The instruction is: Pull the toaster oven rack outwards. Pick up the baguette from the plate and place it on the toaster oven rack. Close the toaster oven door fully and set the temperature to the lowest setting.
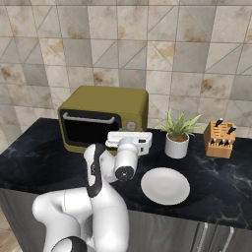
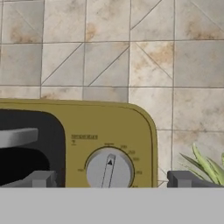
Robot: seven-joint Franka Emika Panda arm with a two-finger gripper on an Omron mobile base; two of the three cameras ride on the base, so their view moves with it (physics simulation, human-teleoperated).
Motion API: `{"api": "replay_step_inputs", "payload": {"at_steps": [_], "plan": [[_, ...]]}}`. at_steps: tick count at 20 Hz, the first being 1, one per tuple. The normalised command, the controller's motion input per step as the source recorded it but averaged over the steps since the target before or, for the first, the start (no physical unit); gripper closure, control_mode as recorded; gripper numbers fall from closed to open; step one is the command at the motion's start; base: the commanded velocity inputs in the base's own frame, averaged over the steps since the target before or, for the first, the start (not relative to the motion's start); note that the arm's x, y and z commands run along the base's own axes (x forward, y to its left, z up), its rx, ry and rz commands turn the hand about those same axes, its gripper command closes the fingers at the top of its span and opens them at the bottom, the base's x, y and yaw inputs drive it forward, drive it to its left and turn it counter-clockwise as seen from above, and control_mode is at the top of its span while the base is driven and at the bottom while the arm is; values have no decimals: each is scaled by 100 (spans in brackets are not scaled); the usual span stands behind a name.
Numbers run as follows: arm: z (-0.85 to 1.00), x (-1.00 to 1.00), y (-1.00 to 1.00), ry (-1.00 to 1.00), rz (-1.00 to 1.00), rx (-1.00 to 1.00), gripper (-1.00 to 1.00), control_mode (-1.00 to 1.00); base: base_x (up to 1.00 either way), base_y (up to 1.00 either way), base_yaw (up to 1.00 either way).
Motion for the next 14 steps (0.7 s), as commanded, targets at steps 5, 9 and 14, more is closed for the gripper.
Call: {"api": "replay_step_inputs", "payload": {"at_steps": [5,9,14], "plan": [[-7,12,0,0,0,0,-100,-100,0,0,0],[0,9,0,-1,0,0,-100,-100,0,0,0],[0,6,2,-4,0,0,-100,-100,0,0,0]]}}
